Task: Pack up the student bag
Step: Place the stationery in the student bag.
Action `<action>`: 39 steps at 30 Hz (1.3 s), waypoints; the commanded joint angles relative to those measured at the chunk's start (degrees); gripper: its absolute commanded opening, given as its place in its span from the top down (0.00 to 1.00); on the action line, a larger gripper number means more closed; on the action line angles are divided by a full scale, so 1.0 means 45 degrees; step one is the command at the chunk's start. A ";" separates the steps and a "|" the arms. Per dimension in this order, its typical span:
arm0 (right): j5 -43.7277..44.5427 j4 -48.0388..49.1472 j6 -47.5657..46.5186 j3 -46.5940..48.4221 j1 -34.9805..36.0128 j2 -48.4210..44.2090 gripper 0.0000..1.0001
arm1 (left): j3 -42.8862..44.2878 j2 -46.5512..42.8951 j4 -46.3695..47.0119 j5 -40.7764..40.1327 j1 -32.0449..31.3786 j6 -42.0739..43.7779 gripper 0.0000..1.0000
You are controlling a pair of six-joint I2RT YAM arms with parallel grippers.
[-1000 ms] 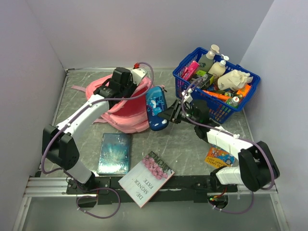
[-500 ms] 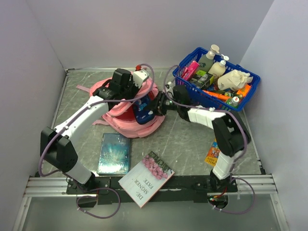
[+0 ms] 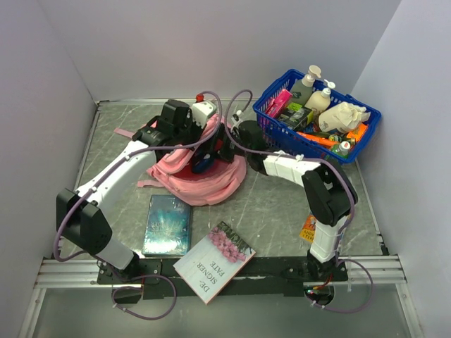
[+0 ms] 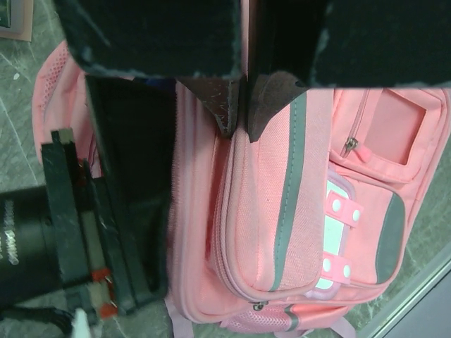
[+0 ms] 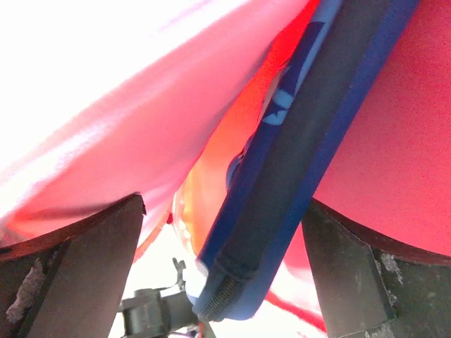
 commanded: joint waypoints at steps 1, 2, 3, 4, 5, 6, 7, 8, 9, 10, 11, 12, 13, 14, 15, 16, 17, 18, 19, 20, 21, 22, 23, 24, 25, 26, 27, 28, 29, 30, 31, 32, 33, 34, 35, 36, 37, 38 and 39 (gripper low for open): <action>0.0592 0.0722 -0.1566 -0.0483 0.0285 -0.1672 0.00 | 0.0484 -0.0389 0.1235 0.0549 -0.0019 -0.0584 0.99; 0.0399 0.0500 -0.1879 -0.0696 0.0266 -0.1926 0.00 | 0.0542 -0.0291 0.1254 0.0490 0.0136 -0.0720 0.99; 0.0281 0.0304 -0.2211 -0.0930 0.0227 -0.2528 0.00 | 0.0640 -0.0174 0.1293 0.0451 0.0235 -0.0837 0.99; 0.0125 -0.0162 -0.2369 -0.1184 0.0207 -0.2824 0.02 | 0.0699 0.0002 0.1312 0.0412 0.0294 -0.0935 0.99; -0.0032 -0.0263 -0.2602 -0.1767 0.0188 -0.3137 0.08 | 0.0757 0.0061 0.1313 0.0430 0.0468 -0.1110 0.99; 0.0083 -0.0496 -0.3127 -0.2101 0.0245 -0.3836 0.15 | 0.0816 0.0120 0.1332 0.0353 0.0509 -0.1170 0.99; 0.0181 -0.1059 -0.3422 -0.2627 0.0265 -0.4191 0.17 | 0.0816 0.0198 0.1371 0.0256 0.0528 -0.1209 0.99; 0.0356 -0.1335 -0.3734 -0.2903 0.0304 -0.4562 0.20 | 0.0817 0.0218 0.1391 0.0178 0.0528 -0.1229 0.99; 0.0706 -0.1493 -0.4124 -0.3176 0.0305 -0.5339 0.26 | 0.0817 0.0257 0.1410 0.0157 0.0509 -0.1249 0.99; 0.0844 -0.1456 -0.4283 -0.3759 0.0305 -0.5753 0.31 | 0.0817 0.0315 0.1468 0.0119 0.0528 -0.1326 0.99; 0.0981 -0.1533 -0.4400 -0.3939 0.0324 -0.6086 0.37 | 0.0836 0.0374 0.1488 0.0157 0.0509 -0.1424 0.99; 0.1118 -0.1669 -0.4769 -0.4037 0.0460 -0.6592 0.56 | 0.0952 0.0432 0.1430 0.0235 0.0528 -0.1502 0.99; 0.1235 -0.1786 -0.5082 -0.4115 0.0674 -0.6809 0.62 | 0.1031 0.0568 0.1430 0.0293 0.0509 -0.1599 0.99; 0.1488 -0.1923 -0.5433 -0.4329 0.0927 -0.6986 0.65 | 0.1128 0.0647 0.1391 0.0391 0.0509 -0.1716 0.99; 0.1858 -0.2214 -0.5939 -0.4447 0.1394 -0.7181 0.69 | 0.1342 0.0706 0.1352 0.0508 0.0528 -0.1776 0.99; 0.2151 -0.2236 -0.6041 -0.4816 0.1534 -0.7202 0.72 | 0.1460 0.0823 0.1352 0.0625 0.0509 -0.1815 0.99; 0.2212 -0.2237 -0.6023 -0.5013 0.1651 -0.7125 0.75 | 0.1712 0.0882 0.1274 0.0723 0.0509 -0.1893 0.99; 0.2174 -0.2159 -0.5926 -0.5208 0.1730 -0.6892 0.80 | 0.1812 0.0940 0.1274 0.0878 0.0528 -0.1932 0.99; 0.2135 -0.2062 -0.5848 -0.5558 0.1750 -0.6735 0.82 | 0.1929 0.1038 0.1235 0.1015 0.0509 -0.1971 0.99; 0.2000 -0.1809 -0.5750 -0.5736 0.1769 -0.6443 0.84 | 0.2123 0.1058 0.1157 0.1113 0.0509 -0.1991 0.99; 0.1960 -0.1401 -0.5691 -0.5892 0.1769 -0.6247 0.88 | 0.2202 0.1077 0.1137 0.1172 0.0509 -0.2030 0.99; 0.2114 -0.1397 -0.5671 -0.5816 0.1769 -0.6013 0.89 | 0.2242 0.1097 0.1098 0.1289 0.0490 -0.2088 0.99; 0.2135 -0.1474 -0.5729 -0.5622 0.1769 -0.5431 0.89 | 0.2300 0.1116 0.1078 0.1329 0.0489 -0.2108 0.99; 0.2328 -0.1610 -0.5904 -0.5407 0.1750 -0.5154 0.91 | 0.2301 0.1059 0.1117 0.1329 0.0489 -0.2108 0.99; 0.2543 -0.1747 -0.5963 -0.4999 0.1750 -0.4900 0.91 | 0.2301 0.0981 0.1079 0.1348 0.0489 -0.2127 0.99; 0.2816 -0.1613 -0.6041 -0.4821 0.1731 -0.4530 0.92 | 0.2301 0.0941 0.1020 0.1407 0.0470 -0.2108 0.99; 0.3050 -0.1573 -0.6216 -0.4607 0.1711 -0.4333 0.92 | 0.2282 0.0883 0.0981 0.1446 0.0451 -0.2127 0.99; 0.3246 -0.1573 -0.6295 -0.4024 0.1711 -0.4138 0.92 | 0.2262 0.0728 0.0942 0.1504 0.0450 -0.2166 0.99; 0.3558 -0.1650 -0.6412 -0.3632 0.1692 -0.3614 0.92 | 0.2223 0.0668 0.0942 0.1679 0.0450 -0.2186 0.99; 0.3735 -0.1786 -0.6549 -0.3203 0.1672 -0.3338 0.93 | 0.2223 0.0590 0.0903 0.1777 0.0431 -0.2225 0.99; 0.3910 -0.1729 -0.6589 -0.2464 0.1691 -0.3084 0.93 | 0.2242 0.0435 0.0844 0.1933 0.0431 -0.2264 0.99; 0.4106 -0.1497 -0.6570 -0.2205 0.1672 -0.2888 0.94 | 0.2223 0.0356 0.0825 0.2147 0.0411 -0.2284 0.99; 0.4359 -0.0953 -0.6473 -0.2125 0.1672 -0.2944 0.94 | 0.2242 0.0278 0.0805 0.2265 0.0392 -0.2303 0.99; 0.4477 -0.0426 -0.6375 -0.2182 0.1672 -0.3041 0.94 | 0.2242 0.0199 0.0708 0.2402 0.0392 -0.2361 0.99; 0.4537 0.0547 -0.6258 -0.2183 0.1672 -0.3119 0.95 | 0.2262 0.0141 0.0649 0.2519 0.0392 -0.2401 0.99; 0.4789 0.0904 -0.6199 -0.2144 0.1691 -0.3120 0.96 | 0.2300 0.0140 0.0571 0.2791 0.0392 -0.2401 0.99; 0.4888 0.1082 -0.6179 -0.1950 0.1711 -0.3081 0.97 | 0.2340 0.0140 0.0493 0.2910 0.0411 -0.2459 0.99; 0.4966 0.1200 -0.6043 -0.1832 0.1711 -0.2946 0.98 | 0.2340 0.0140 0.0434 0.3027 0.0392 -0.2460 0.99; 0.5064 0.1298 -0.6003 -0.1831 0.1692 -0.2886 0.98 | 0.2301 0.0082 0.0453 0.3086 0.0392 -0.2460 0.99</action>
